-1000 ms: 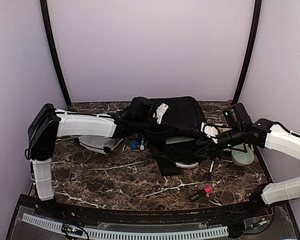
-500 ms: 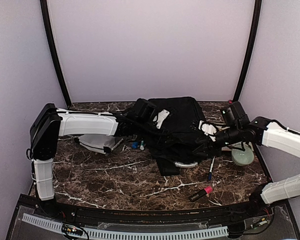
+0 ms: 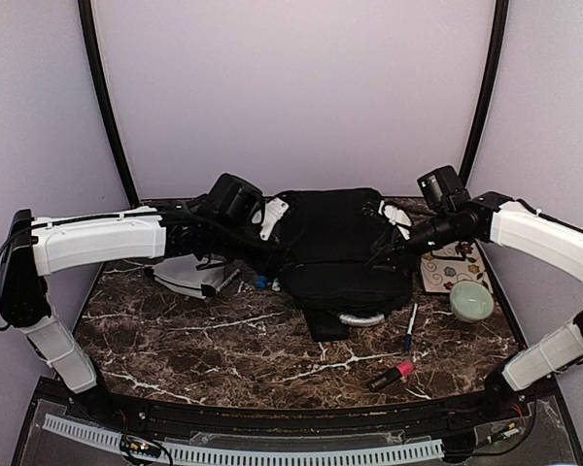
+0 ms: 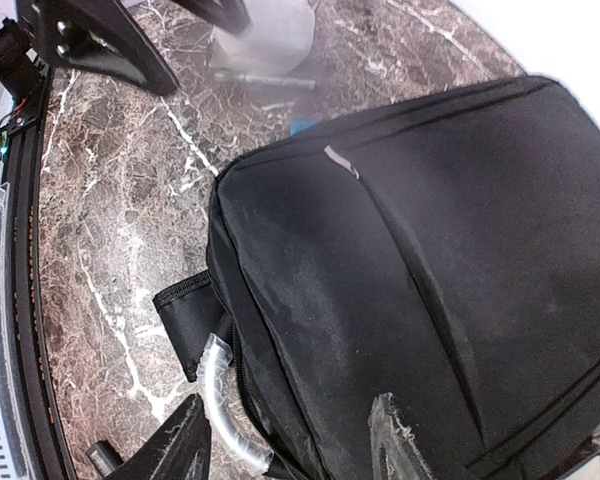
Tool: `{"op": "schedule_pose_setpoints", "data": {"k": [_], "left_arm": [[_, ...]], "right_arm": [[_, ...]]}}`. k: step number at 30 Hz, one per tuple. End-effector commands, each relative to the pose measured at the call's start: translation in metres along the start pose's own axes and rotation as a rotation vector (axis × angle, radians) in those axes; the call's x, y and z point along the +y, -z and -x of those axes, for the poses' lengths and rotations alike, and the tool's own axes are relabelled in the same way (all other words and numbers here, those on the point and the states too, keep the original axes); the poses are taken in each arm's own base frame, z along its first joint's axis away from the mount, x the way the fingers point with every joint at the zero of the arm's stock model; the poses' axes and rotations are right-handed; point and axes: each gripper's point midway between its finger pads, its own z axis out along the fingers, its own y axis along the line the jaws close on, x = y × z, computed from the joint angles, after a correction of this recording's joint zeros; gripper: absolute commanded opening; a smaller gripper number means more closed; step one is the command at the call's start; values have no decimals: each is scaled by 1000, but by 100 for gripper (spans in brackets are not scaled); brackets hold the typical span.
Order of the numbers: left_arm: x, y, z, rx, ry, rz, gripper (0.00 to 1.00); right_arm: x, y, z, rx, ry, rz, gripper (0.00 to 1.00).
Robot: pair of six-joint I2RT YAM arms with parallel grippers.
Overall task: Pack the student bag
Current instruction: Place the largest pocket of the bag in the student bag, then pick up the pencil case at the center of the board.
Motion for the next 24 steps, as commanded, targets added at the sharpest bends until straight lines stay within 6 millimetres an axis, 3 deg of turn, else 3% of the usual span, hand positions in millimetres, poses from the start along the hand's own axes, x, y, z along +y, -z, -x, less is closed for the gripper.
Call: {"op": "schedule_pose_setpoints", "data": {"k": [1,4,8,12,20,24], "left_arm": [[48,21,-39,105,50,206,65],[77,23,-62,188,136,266,59],[134,43,-102,305,376,453,56],[170,64,-120,224,600,546,65],[195,76,-157,26,1097,535,72],[201,82,-174,-58,1246,535,73]], "right_arm": [[-7,-14,-3,1,-55,56,54],[-10,-25,-11,26,-77,67,52],[-7,-29,-18,29,-86,79,52],[-9,-32,-28,46,-83,55,52],[-7,-29,-29,40,-69,46,52],[-6,-28,-31,41,-63,43,53]]}}
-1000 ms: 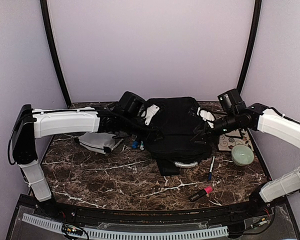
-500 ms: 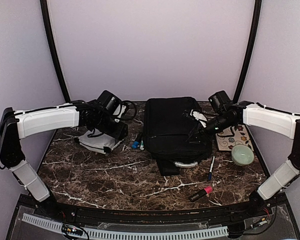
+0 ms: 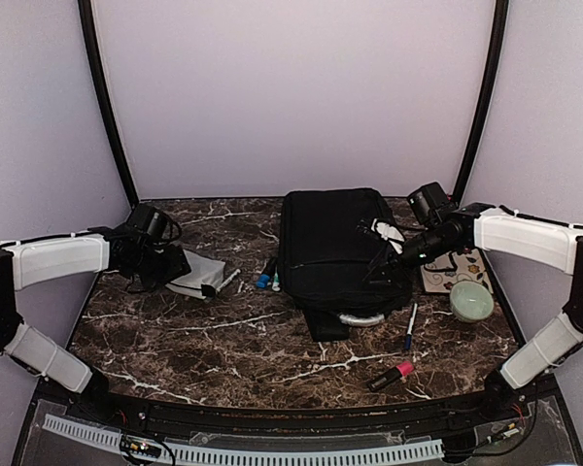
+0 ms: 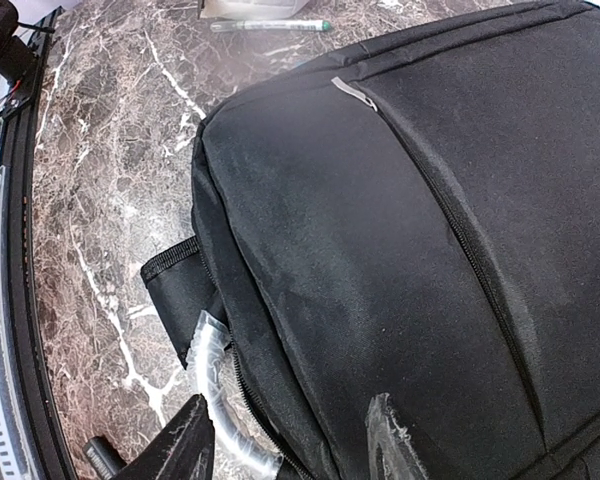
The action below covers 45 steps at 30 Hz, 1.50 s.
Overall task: Pack the student bag
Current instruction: Pick up the pencil case at the center of the board, then place the pencil case at the corner of the board.
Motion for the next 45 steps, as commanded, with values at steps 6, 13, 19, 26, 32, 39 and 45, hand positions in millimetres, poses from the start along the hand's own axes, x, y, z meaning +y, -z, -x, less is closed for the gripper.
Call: {"op": "schedule_pose_setpoints", "data": {"k": [6,13,19,26,32,39,45], "left_arm": [[13,-12,-2,-10,416,-178,73],[15,-36,-10,22,516,-246,67],[16,-44,1,-14,544,-272,49],[12,-42,33,-87,480,-294,13],[-19,-15,78,-170,244,-343,0],[-90,51,98,-177,-156,-574,0],[-137,88,41,-15,-545,-574,0]], "right_arm": [[-1,7,6,-35,33,-27,53],[0,7,3,-30,31,-27,53],[-2,6,0,-19,29,-37,53],[-2,3,0,-18,16,-29,53],[-3,6,11,-26,-4,-12,53],[-8,25,41,-67,-2,-6,53],[-24,34,53,-86,-28,-7,53]]}}
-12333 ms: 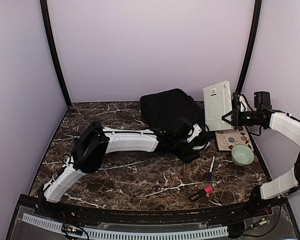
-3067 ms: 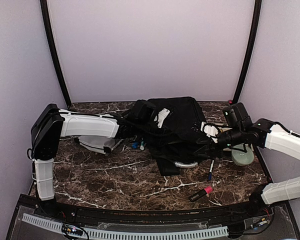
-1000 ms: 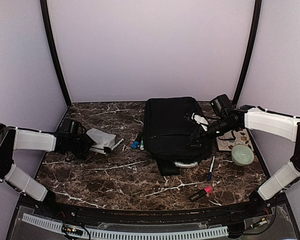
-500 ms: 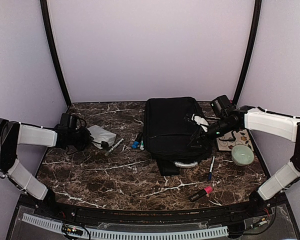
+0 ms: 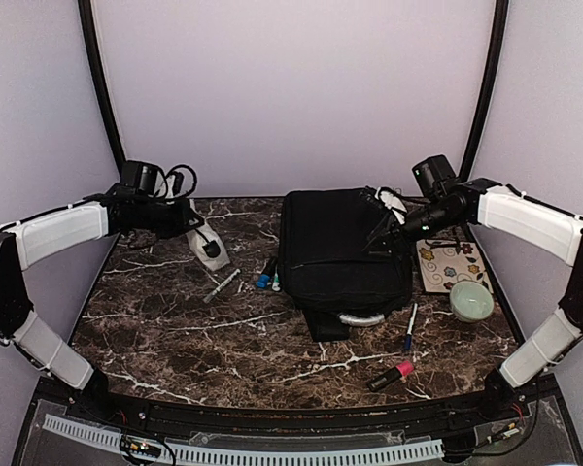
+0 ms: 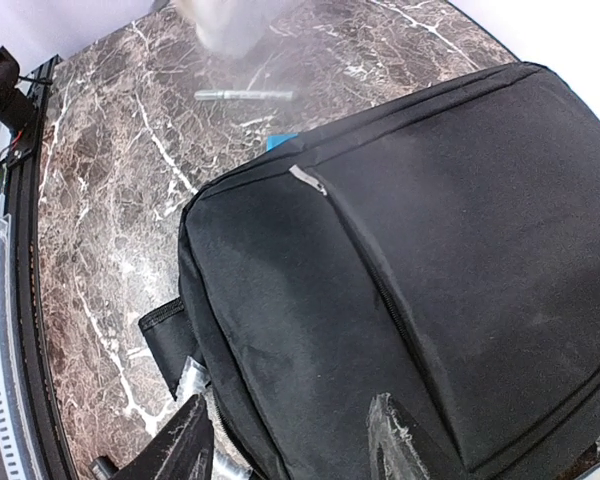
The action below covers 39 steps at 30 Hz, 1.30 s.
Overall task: Pack the student bag
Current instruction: Place the pencil case at the corner of the board.
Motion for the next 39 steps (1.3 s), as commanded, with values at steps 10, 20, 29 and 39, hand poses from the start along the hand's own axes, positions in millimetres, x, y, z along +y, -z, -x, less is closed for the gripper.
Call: {"op": "schedule_pose_setpoints", "data": {"k": [10,20,29,39], "left_arm": [[-85,50,-154,565,-749,-76,0],[-116,45,-205,736,-1000,-112,0],[-121,56,-239,872,-1109,-118,0],[-102,43,-261,948,-1096,-62,3]], "right_arm": [[-11,-1,11,-19,-60,54,53],[-10,-1,10,-12,-40,63,53],[-6,2,14,-17,-15,78,53],[-9,-6,21,-7,-20,120,53]]}}
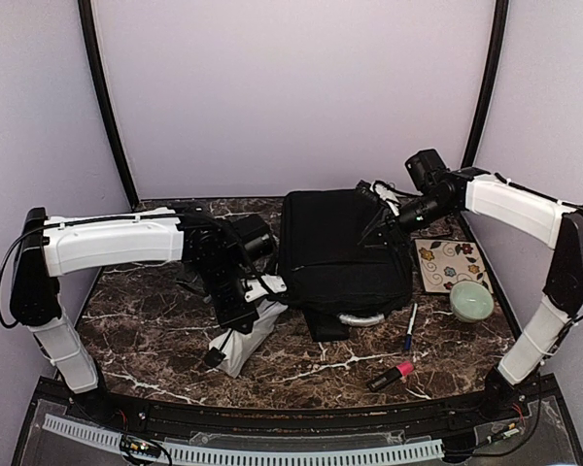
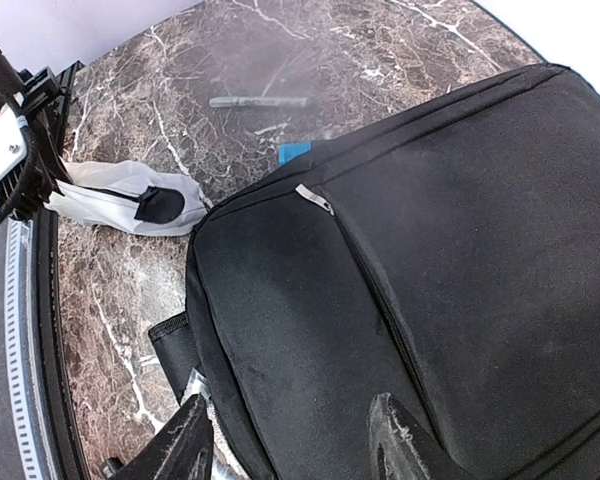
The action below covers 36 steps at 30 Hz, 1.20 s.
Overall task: Pack the student bag
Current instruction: Place the pencil case at the corner of the board, then pick up the pencil case from the corner of the board.
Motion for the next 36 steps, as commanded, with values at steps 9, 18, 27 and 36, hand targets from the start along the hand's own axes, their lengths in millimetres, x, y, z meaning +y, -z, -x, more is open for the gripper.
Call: {"op": "schedule_pose_setpoints", "data": {"k": [9,18,27,36], "left_arm": [[12,44,18,-160,5,154,45],[72,115,14,-534,245,250,59],[118,129,-2,-628,423,359,60],[138,121,-2,-647,494,362,60]], "right_arm": [[70,-11,23,79,305,191,61],[120,-98,5,295,661,102,62],[196,-148,-38,387,887,216,72],[221,-165,-81,436,956,245,61]]}}
